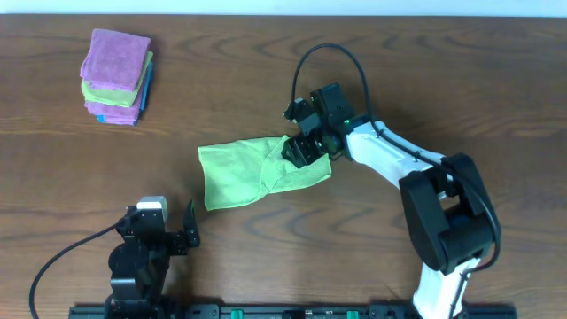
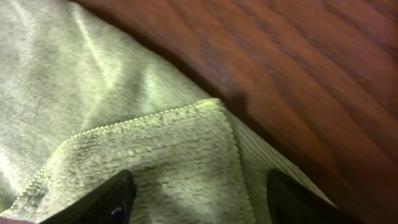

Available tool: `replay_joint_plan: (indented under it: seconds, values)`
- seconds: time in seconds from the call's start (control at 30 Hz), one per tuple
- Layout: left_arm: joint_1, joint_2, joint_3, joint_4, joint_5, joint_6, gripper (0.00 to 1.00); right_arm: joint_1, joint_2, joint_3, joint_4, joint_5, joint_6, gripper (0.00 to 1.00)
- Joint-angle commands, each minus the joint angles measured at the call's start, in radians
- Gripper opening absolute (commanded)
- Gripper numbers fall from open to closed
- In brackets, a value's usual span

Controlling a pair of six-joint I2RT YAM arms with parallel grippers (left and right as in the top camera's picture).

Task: Fold the cloth

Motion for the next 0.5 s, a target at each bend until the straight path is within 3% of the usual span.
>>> replay_joint_plan:
  seconds: [0.0,0.13,0.2,0.3,0.47]
  values:
    - [0.003,-0.006,-0.017,-0.003,-0.018,-0.007,0.95,0.016,0.005,0.001,0.002,-0.011,-0.034,0.62]
    - [0.003,-0.006,-0.017,-0.003,-0.018,-0.007,0.95,0.018,0.005,0.001,-0.003,-0.013,-0.033,0.36]
    - [0.003,-0.006,-0.017,-0.003,-0.018,-0.007,0.95,0.018,0.005,0.001,-0.008,-0.013,-0.033,0.29]
    - [0.003,-0.006,-0.017,-0.002,-0.018,-0.007,0.95,0.018,0.005,0.001,-0.011,-0.013,-0.033,0.02]
    - [0.003,-0.006,-0.017,-0.003,-0.018,-0.007,0.95,0.018,0.005,0.002,-0.006,-0.024,-0.019,0.01]
